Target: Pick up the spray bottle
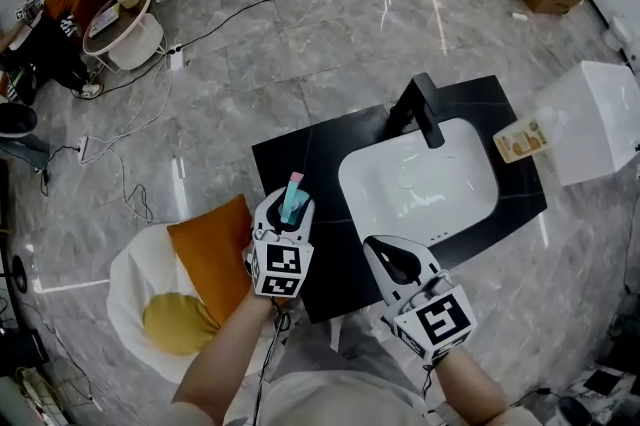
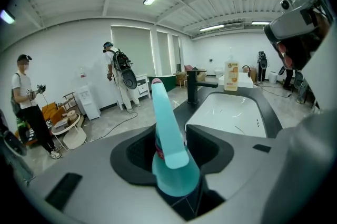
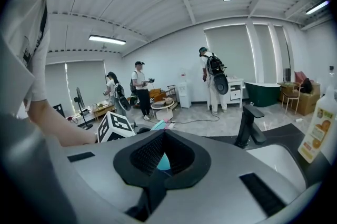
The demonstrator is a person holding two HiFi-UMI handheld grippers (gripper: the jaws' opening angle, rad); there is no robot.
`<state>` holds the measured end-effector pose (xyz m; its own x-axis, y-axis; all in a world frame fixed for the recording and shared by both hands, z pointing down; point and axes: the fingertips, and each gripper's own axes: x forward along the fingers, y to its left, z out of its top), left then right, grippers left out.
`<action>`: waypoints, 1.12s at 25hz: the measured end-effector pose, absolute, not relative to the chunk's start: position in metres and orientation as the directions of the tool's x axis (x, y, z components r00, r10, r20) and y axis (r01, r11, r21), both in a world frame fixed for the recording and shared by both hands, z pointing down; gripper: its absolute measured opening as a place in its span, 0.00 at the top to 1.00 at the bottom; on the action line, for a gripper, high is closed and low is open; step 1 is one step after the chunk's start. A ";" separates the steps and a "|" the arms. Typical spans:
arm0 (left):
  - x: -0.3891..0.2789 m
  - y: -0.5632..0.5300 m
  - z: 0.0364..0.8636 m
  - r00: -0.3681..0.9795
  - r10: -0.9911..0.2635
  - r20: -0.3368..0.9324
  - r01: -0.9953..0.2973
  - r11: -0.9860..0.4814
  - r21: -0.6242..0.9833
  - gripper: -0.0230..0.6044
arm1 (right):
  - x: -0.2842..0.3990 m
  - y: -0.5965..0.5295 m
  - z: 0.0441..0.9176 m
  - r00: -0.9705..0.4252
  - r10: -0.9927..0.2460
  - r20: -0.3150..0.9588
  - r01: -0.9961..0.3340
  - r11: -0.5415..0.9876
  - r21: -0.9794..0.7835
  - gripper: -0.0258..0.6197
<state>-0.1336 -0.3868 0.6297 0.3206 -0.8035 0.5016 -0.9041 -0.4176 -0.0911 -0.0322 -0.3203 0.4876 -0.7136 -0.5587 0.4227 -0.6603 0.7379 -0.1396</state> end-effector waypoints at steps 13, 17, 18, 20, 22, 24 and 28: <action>-0.136 -0.374 0.571 0.354 -0.824 0.443 -0.887 -0.446 -0.120 0.70 | -0.010 -0.308 0.452 -0.684 -0.621 0.382 -0.698 0.709 -0.097 0.92; -0.132 -0.366 0.531 0.371 -0.832 0.413 -0.873 -0.464 -0.150 0.70 | -0.003 -0.300 0.430 -0.680 -0.643 0.354 -0.704 0.707 -0.067 0.92; -0.130 -0.363 0.520 0.378 -0.834 0.403 -0.868 -0.471 -0.159 0.70 | -0.001 -0.297 0.424 -0.679 -0.646 0.348 -0.704 0.708 -0.060 0.92; -0.125 -0.358 0.496 0.391 -0.838 0.381 -0.856 -0.483 -0.183 0.70 | 0.004 -0.293 0.413 -0.679 -0.654 0.335 -0.705 0.708 -0.047 0.92; -0.121 -0.353 0.474 0.406 -0.842 0.355 -0.849 -0.491 -0.195 0.70 | 0.009 -0.291 0.401 -0.676 -0.664 0.319 -0.708 0.705 -0.033 0.92; -0.118 -0.348 0.451 0.420 -0.847 0.325 -0.848 -0.494 -0.191 0.70 | 0.016 -0.290 0.389 -0.670 -0.679 0.299 -0.716 0.698 -0.021 0.92; -0.113 -0.340 0.407 0.436 -0.860 0.265 -0.845 -0.493 -0.208 0.70 | 0.031 -0.291 0.364 -0.653 -0.714 0.253 -0.735 0.678 0.016 0.92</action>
